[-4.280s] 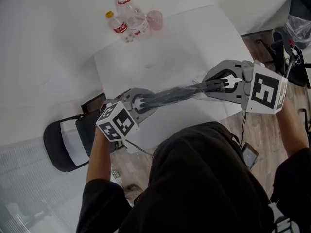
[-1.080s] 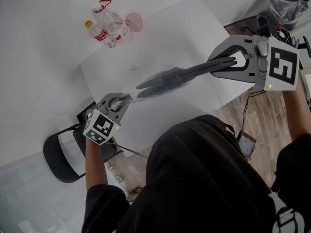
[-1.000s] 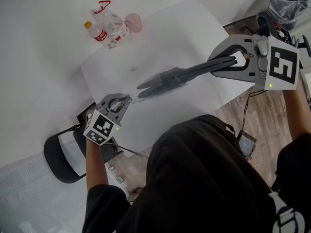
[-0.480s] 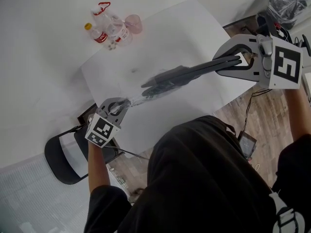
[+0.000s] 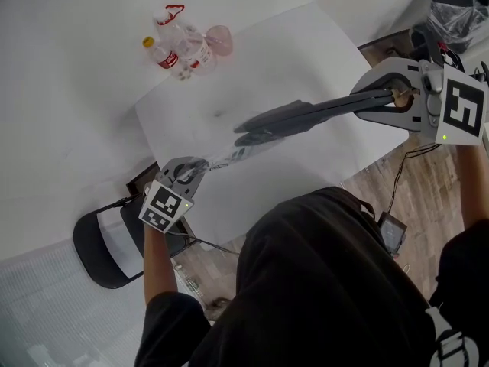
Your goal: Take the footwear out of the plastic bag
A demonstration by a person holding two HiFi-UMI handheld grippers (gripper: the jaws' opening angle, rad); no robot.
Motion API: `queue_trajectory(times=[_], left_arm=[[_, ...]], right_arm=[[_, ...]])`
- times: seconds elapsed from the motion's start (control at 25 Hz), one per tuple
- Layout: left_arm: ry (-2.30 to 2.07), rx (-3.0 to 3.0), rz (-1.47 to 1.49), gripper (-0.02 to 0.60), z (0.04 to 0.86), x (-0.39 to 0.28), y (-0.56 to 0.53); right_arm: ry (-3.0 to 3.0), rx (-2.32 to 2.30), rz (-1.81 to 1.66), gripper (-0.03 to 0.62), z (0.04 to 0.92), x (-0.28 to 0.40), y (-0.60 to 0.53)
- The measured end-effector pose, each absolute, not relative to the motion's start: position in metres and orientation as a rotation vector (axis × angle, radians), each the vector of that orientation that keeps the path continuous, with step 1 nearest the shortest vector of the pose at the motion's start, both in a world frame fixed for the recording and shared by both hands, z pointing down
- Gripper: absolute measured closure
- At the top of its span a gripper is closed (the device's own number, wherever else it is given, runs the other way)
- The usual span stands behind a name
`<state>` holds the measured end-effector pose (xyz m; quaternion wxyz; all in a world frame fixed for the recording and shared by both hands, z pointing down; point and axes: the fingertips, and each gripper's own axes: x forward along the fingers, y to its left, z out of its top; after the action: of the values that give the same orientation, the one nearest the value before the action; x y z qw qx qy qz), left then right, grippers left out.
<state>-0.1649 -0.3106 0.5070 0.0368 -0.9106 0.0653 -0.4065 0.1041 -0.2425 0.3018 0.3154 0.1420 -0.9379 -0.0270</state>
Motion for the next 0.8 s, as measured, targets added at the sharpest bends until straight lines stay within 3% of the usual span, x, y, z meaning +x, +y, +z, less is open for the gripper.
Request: queue_trajectory(times=[0.8], left_arm=[[0.657, -2.929, -1.17, 0.558, 0.519, -0.198, -0.345]], right_arm=[[-2.462, 0.746, -0.094, 0.517, 0.31, 0.135, -0.266]])
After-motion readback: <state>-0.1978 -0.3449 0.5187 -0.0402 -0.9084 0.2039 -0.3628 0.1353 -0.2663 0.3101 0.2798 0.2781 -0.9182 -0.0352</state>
